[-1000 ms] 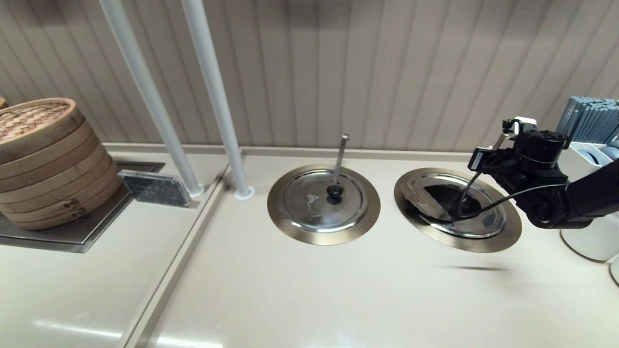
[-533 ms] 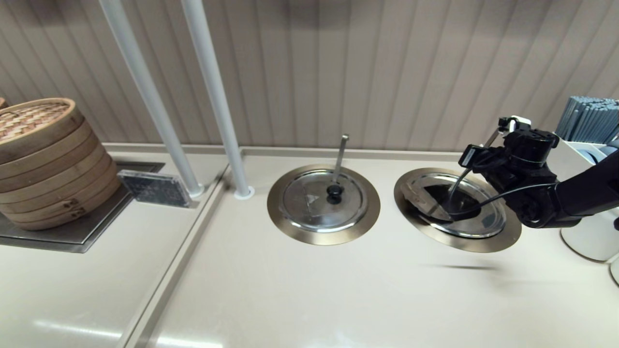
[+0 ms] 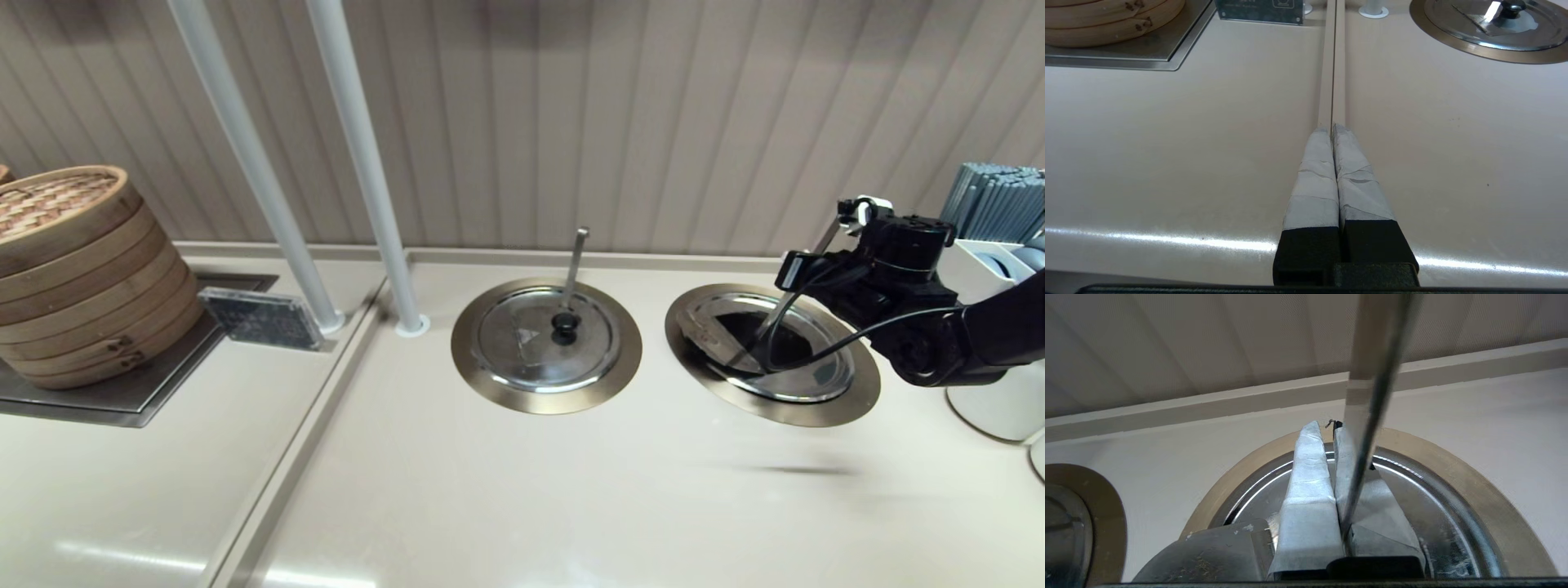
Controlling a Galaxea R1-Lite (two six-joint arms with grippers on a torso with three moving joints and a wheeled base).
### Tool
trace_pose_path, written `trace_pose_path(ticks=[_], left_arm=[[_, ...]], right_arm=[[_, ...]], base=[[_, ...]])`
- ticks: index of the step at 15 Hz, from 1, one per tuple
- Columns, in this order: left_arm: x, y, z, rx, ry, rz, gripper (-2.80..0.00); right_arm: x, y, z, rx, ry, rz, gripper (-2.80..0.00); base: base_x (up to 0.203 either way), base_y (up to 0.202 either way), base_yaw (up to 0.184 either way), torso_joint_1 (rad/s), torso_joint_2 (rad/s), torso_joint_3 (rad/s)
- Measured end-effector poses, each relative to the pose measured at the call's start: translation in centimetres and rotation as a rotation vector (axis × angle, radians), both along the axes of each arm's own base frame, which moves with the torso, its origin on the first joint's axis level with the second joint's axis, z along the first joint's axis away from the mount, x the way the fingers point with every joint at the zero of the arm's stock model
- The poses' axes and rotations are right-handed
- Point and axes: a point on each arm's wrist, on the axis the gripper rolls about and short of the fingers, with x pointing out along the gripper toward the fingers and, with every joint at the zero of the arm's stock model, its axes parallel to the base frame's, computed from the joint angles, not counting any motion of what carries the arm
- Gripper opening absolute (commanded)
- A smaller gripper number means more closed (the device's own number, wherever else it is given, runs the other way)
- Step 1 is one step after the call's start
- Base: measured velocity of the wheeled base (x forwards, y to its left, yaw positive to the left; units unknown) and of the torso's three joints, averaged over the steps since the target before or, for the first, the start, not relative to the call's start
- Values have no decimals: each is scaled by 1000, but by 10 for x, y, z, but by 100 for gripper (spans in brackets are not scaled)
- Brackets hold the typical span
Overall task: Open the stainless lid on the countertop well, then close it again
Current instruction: Stir with a spoon
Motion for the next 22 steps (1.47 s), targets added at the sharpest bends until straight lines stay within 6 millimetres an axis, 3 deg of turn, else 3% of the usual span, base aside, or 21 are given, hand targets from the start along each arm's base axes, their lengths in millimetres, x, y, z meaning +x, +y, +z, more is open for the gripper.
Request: trace_pose_path(ticks=[3,10,22], left_arm=[[0,0,0,0,0,1,-280],[0,0,0,0,0,0,-280],[0,0,0,0,1,0,-280]], right_arm=[[-1,-14,1,-54,6,-34,-280],[14,-20,-3,-64,-33,-104,-280],[46,-39,-40,-60,29,-143,-280]], base=[[0,0,0,0,0,0],[0,0,0,0,0,0],[0,0,0,0,0,0]])
